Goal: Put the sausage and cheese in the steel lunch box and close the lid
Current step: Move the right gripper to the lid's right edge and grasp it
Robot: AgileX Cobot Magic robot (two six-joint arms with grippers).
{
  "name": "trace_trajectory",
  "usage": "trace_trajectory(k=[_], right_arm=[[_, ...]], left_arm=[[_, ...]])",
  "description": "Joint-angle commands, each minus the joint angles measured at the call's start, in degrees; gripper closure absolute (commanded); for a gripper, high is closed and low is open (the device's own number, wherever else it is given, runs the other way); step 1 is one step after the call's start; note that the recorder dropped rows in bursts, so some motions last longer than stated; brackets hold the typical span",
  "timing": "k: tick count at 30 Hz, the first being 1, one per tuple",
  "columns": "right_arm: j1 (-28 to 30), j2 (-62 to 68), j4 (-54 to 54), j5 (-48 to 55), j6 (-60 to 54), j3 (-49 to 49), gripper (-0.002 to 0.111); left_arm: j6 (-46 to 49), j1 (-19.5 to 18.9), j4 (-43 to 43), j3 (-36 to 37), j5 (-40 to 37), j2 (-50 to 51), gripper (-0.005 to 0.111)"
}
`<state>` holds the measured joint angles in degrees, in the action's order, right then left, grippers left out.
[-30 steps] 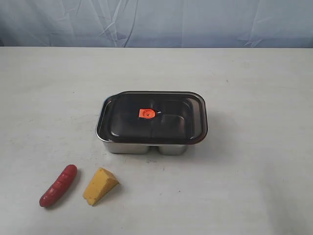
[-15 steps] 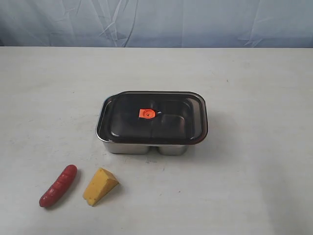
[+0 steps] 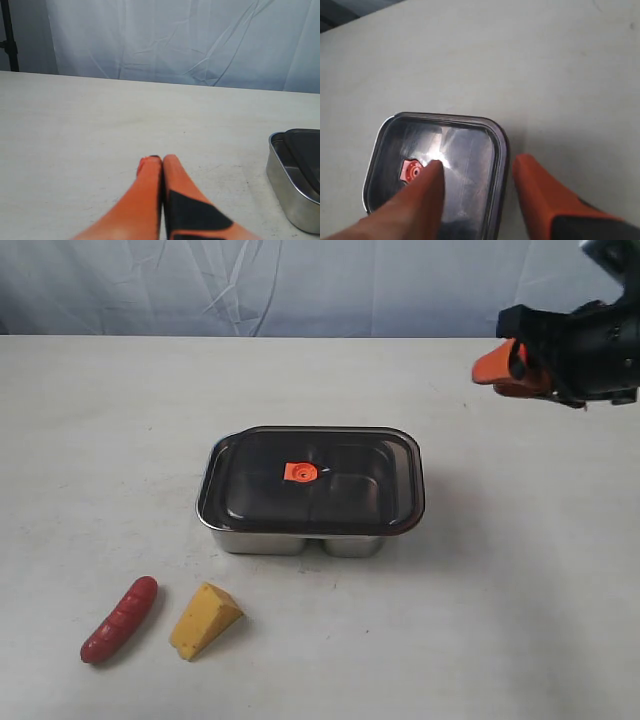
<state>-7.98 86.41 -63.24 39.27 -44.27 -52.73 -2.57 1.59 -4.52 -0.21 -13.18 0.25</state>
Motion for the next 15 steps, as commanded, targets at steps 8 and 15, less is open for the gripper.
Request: trace_trajectory(k=[8,15], right_arm=[[0.0,23.6,-4.1,11.6,-6.3,-6.5,0.051],[0.0,26.7,-7.9,15.2,-10.2,-6.5,0.051]], left_arm=[[0.0,0.9,-0.4,0.2,-0.1,-0.2,0.107],[0.0,0.9,-0.4,0.2,-0.1,-0.2,0.107]])
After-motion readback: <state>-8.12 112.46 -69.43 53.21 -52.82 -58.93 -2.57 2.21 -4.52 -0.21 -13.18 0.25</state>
